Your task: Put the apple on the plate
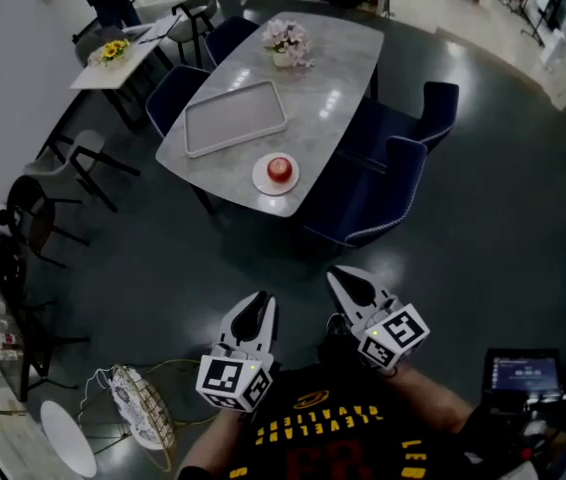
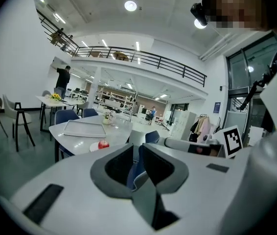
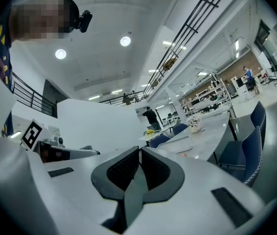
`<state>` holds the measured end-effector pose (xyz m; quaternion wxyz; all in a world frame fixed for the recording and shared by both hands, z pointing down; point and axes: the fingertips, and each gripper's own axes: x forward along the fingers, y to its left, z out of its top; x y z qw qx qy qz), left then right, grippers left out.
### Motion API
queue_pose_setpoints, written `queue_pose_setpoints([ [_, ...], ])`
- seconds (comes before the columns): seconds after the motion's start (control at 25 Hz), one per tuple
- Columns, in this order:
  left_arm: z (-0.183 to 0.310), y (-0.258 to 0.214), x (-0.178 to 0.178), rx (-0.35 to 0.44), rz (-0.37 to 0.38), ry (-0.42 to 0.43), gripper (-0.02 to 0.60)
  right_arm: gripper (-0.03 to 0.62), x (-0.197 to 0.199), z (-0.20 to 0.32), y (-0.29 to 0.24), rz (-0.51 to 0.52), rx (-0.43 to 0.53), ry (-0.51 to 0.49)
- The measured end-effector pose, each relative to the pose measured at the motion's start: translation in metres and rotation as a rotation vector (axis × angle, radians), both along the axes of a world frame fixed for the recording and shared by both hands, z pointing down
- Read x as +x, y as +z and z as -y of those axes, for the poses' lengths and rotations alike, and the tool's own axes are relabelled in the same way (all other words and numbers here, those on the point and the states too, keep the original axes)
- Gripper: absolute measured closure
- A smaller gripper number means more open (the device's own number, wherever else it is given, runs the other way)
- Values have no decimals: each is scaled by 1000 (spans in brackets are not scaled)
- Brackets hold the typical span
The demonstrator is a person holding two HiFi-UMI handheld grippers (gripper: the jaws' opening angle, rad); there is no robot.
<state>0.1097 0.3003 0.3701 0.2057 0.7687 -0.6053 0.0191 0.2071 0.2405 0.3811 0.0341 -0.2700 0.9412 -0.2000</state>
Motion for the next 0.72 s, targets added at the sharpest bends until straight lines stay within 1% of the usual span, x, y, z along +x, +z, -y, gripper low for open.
queue_pose_setpoints([
  [0.08, 22, 5, -3, -13, 11, -11, 534, 588, -1, 26, 8, 4, -14, -6],
  [0.24, 34, 7, -17, -37, 13, -28, 531, 586, -11, 43, 23, -15, -57, -10],
  [0.44, 77, 22, -52, -52, -14, -23, 529, 586, -38, 82, 46, -33, -124, 5],
  [0.52, 98, 29, -71, -54, -34, -5, 523, 586, -53, 101, 52, -34, -130, 26],
  [0.64, 131, 36, -99, -62, -48, 52, 511, 585, -77, 131, 55, -30, -133, 87],
  [0.68, 142, 38, -108, -65, -46, 76, 509, 539, -87, 141, 53, -28, -138, 109],
  [0.72, 153, 40, -117, -70, -42, 100, 509, 519, -97, 151, 50, -27, -143, 131],
])
